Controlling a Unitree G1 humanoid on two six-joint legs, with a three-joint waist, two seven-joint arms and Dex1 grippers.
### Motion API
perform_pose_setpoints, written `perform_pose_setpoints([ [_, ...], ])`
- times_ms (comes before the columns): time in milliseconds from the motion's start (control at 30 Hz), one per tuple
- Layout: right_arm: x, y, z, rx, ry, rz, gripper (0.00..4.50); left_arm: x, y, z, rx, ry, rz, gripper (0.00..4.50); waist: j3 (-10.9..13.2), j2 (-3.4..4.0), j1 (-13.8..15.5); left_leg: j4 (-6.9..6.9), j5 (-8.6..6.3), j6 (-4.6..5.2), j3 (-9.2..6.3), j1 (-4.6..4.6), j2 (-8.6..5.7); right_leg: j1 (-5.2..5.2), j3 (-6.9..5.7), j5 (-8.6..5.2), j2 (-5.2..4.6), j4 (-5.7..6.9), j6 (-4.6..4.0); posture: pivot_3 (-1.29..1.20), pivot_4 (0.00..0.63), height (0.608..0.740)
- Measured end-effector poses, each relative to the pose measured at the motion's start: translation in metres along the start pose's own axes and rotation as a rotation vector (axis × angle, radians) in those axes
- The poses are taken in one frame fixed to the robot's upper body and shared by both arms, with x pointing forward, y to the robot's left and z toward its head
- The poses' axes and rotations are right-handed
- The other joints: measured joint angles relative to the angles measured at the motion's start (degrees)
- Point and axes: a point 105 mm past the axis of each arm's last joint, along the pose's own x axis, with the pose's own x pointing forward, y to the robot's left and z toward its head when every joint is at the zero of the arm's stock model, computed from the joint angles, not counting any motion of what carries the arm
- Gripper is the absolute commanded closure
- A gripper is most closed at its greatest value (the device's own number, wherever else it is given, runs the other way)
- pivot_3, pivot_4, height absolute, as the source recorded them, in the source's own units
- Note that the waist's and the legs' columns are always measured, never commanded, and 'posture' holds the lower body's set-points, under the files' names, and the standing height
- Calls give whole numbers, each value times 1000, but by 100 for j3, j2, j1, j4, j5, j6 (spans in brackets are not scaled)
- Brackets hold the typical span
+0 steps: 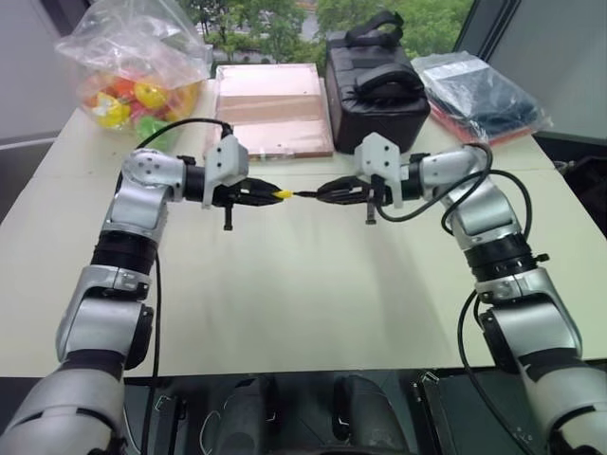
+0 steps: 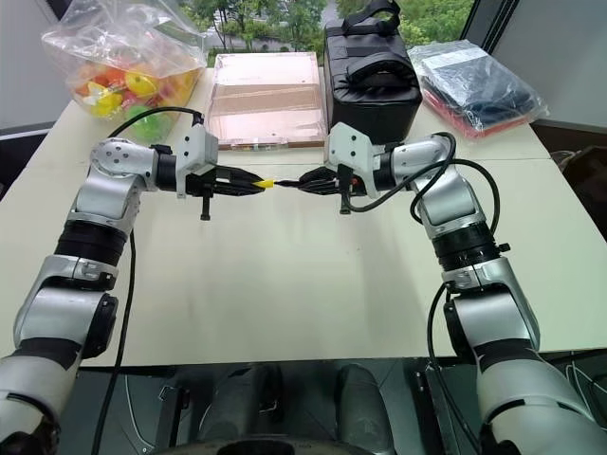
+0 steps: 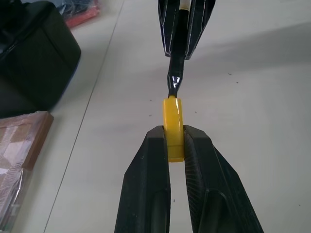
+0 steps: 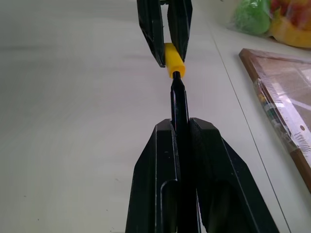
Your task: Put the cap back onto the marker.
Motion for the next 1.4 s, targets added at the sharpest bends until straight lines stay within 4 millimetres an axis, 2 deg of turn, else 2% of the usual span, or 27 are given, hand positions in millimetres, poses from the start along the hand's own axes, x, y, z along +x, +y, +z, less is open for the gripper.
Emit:
perform_pose_setpoints([
  [267, 1, 1, 0, 0, -1, 6, 4500, 6, -2, 1, 7, -7, -20, 4457, 0, 0, -5, 0, 0, 0, 0, 0, 0, 0, 0, 0, 0, 0, 0, 0, 150, 740],
  [633, 3, 0, -2, -44, 28, -3, 4500, 12, 3, 6, 168, 99, -100, 4457, 0, 0, -2, 1, 0, 1, 1, -1, -1, 0, 0, 0, 0, -1, 0, 0, 150, 740],
  [767, 5, 1, -1, -128, 46, -6, 4500, 11, 3, 5, 141, 102, -116, 4457, 0, 0, -8, 1, 0, 1, 1, -1, 0, -1, 0, 0, 0, 0, 1, 0, 150, 740],
  [933, 7, 2, 2, -227, 55, -10, 4500, 9, 2, 3, 24, 83, -130, 4457, 0, 0, -2, 1, 0, 0, 1, -1, 0, 0, 0, -1, 0, 0, 1, 0, 150, 740],
  [1400, 6, 0, 2, -238, 59, -20, 4500, 15, 3, 4, -28, 58, -116, 4457, 0, 0, 1, 2, 0, 0, 0, -1, 0, 0, 0, -1, 0, 1, 2, 0, 150, 740],
])
